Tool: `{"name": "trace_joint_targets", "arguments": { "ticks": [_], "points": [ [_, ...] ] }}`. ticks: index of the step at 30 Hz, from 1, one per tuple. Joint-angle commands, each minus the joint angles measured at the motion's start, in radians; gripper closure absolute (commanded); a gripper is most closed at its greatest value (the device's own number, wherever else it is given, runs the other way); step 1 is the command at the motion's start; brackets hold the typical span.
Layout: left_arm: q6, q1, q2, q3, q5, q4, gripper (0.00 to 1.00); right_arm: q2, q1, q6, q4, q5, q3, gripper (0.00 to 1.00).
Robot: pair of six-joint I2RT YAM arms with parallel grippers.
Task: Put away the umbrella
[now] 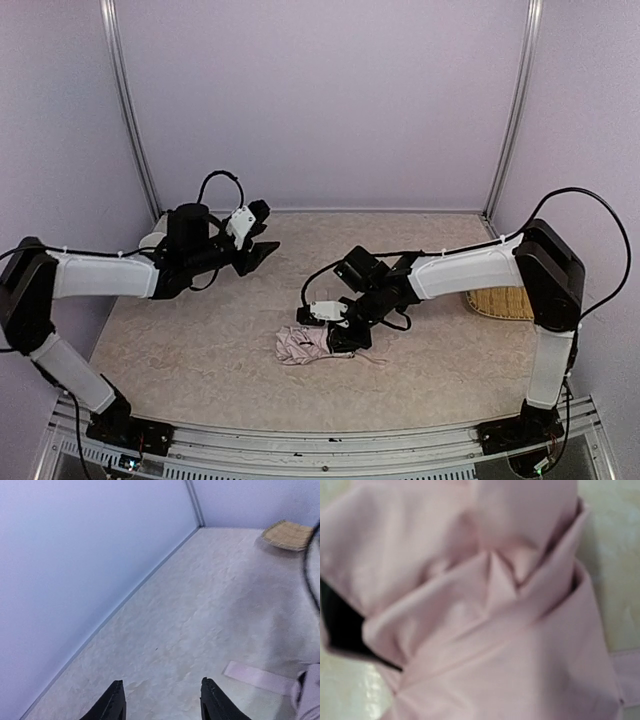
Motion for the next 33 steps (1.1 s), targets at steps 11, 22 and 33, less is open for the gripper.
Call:
{"name": "trace_joint_targets", "arguments": {
  "ticks": [11,22,33],
  "points": [
    [0.127,-0.33,-0.143,-0.429,0.114,0.154,0.21,0.223,-0.059,-0.005,-0.429,-0.189,-0.001,1.0],
    [0.17,-0.35,0.124,-0.203,0.152,-0.152,0.33,0.222,-0.084,0.025,-0.405,-0.209,0.026,1.0],
    [0.088,-0.375,0.242,-0.122,0.136,-0.34,0.65,0.023,-0.124,0.15,-0.242,-0.146,0.008,0.62]
  ]
}}
